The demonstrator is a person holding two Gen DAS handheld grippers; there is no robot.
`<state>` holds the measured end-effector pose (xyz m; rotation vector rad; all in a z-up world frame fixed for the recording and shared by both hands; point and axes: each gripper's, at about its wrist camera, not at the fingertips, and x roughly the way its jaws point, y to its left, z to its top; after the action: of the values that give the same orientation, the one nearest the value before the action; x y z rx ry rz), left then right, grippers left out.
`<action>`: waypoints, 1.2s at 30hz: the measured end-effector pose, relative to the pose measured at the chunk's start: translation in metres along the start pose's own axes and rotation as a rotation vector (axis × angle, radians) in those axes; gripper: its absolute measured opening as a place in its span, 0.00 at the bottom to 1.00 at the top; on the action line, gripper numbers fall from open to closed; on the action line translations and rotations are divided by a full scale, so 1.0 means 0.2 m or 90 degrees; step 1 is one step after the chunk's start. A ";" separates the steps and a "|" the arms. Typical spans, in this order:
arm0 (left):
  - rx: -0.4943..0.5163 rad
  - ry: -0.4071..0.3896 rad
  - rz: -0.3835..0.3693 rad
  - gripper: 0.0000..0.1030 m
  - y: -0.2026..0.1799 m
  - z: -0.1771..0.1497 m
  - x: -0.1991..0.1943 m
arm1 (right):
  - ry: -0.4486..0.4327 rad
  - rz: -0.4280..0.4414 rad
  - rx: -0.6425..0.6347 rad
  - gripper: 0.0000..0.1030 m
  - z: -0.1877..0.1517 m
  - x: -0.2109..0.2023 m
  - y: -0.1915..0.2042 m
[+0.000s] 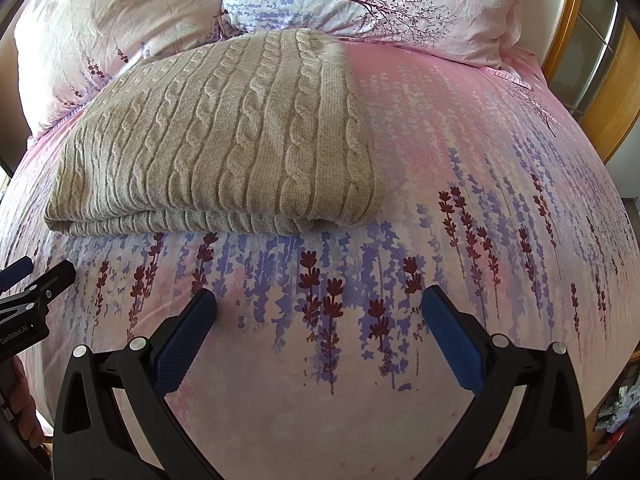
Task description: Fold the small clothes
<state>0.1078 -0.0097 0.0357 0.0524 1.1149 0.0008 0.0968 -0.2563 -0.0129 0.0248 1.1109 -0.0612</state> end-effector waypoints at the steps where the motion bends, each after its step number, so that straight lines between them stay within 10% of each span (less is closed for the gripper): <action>1: 0.000 0.000 0.000 0.98 0.00 0.00 0.00 | 0.000 0.000 0.000 0.99 0.00 0.00 0.00; 36: 0.005 0.030 -0.005 0.98 0.00 0.02 0.02 | 0.000 0.000 0.000 0.99 0.00 0.00 0.00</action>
<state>0.1135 -0.0097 0.0336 0.0560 1.1623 -0.0097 0.0977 -0.2567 -0.0132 0.0244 1.1110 -0.0608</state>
